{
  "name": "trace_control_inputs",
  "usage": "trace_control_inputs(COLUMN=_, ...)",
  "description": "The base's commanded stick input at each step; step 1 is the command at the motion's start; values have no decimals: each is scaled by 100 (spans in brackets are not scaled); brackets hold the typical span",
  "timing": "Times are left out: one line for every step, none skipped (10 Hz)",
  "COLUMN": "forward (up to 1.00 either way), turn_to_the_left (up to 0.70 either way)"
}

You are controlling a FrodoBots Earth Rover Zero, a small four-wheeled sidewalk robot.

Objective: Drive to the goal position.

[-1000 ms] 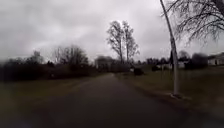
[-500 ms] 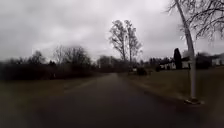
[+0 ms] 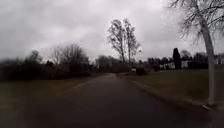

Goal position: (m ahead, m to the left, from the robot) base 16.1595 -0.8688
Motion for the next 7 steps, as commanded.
trace_control_inputs(forward=100, turn_to_the_left=0)
trace_control_inputs(forward=100, turn_to_the_left=33)
trace_control_inputs(forward=100, turn_to_the_left=40)
trace_control_inputs(forward=100, turn_to_the_left=40)
trace_control_inputs(forward=100, turn_to_the_left=38)
trace_control_inputs(forward=100, turn_to_the_left=10)
trace_control_inputs(forward=100, turn_to_the_left=0)
